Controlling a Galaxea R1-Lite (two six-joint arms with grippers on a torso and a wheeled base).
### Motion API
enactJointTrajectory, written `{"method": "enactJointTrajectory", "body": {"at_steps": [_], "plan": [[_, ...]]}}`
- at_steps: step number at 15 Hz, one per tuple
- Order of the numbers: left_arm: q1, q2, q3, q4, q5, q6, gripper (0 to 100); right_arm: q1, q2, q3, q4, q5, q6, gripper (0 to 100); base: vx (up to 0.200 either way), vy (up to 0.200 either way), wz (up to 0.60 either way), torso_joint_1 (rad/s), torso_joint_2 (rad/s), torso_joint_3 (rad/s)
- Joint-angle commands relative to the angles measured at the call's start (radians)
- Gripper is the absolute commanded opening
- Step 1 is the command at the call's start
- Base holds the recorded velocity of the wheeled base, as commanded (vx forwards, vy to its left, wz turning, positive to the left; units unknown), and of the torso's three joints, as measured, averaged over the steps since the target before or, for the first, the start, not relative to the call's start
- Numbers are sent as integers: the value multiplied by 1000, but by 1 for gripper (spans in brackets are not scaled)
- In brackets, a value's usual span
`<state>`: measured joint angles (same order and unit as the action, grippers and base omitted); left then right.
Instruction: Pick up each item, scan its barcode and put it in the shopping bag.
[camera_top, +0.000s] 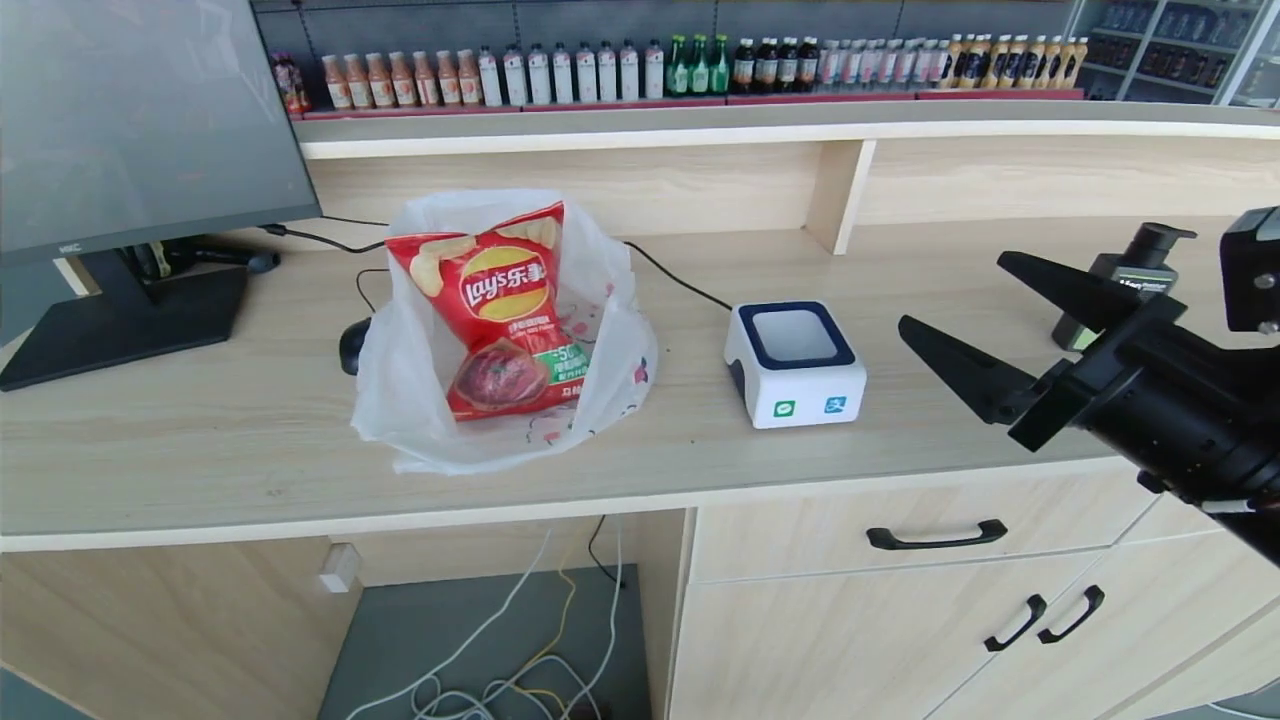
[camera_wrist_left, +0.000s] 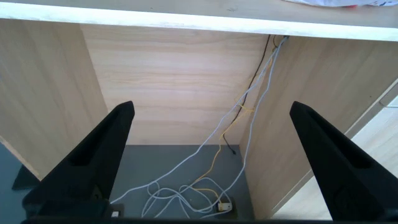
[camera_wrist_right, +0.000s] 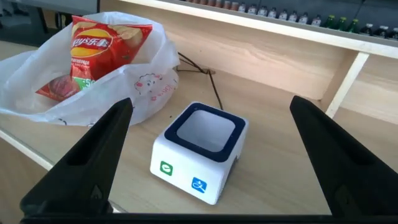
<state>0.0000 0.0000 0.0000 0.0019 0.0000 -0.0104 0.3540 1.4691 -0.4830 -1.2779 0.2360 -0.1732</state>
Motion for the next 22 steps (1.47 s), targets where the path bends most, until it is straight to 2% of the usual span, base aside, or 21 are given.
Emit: {"method": "enactJointTrajectory", "body": {"at_steps": [1, 10, 20, 22], "plan": [[0, 0, 0, 0, 0, 0, 100, 0, 30, -22, -1, 0, 0, 100, 0, -200, 0, 7, 2, 2], [0, 0, 0, 0, 0, 0, 100, 6, -38, 92, 2, 5, -12, 100, 0, -200, 0, 1, 2, 2], [0, 0, 0, 0, 0, 1, 100, -3, 31, 26, 2, 0, -11, 100, 0, -200, 0, 5, 5, 3], [0, 0, 0, -2, 0, 6, 100, -66, 56, -26, 11, -12, -15, 100, 0, -100, 0, -1, 1, 1]]}}
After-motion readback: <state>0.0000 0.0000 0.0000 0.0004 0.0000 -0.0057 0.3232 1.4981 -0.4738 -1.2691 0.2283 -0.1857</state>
